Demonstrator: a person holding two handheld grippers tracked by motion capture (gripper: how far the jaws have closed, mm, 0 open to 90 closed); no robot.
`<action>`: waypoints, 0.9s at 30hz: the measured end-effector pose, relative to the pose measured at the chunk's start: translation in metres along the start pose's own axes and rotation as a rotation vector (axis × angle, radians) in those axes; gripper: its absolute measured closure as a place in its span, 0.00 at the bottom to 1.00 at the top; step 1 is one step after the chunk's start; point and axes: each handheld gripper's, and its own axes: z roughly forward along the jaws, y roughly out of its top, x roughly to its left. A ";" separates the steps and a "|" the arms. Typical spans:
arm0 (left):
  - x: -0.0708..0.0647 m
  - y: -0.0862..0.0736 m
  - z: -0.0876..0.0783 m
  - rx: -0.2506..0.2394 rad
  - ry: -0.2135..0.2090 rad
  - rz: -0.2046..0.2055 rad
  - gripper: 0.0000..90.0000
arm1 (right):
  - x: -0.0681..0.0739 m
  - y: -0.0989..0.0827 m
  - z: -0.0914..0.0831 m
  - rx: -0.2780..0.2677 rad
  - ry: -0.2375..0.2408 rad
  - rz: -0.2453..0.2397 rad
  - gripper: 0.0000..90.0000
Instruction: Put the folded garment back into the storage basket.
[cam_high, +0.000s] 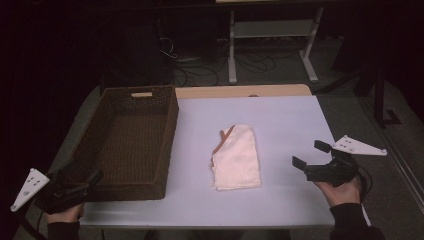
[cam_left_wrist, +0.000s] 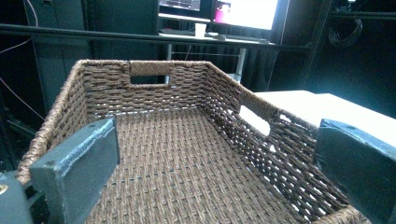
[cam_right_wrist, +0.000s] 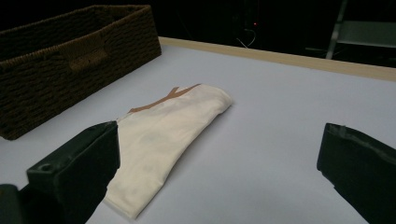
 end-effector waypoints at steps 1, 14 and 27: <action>0.000 0.000 0.000 -0.001 0.003 -0.002 0.00 | 0.001 0.002 0.000 0.007 0.000 -0.001 0.00; 0.000 0.000 -0.001 0.000 0.007 0.002 0.00 | 0.003 0.022 0.007 0.037 0.033 -0.013 0.00; -0.001 0.000 -0.002 -0.001 0.006 0.005 0.00 | 0.010 0.041 0.022 0.063 0.060 -0.044 0.00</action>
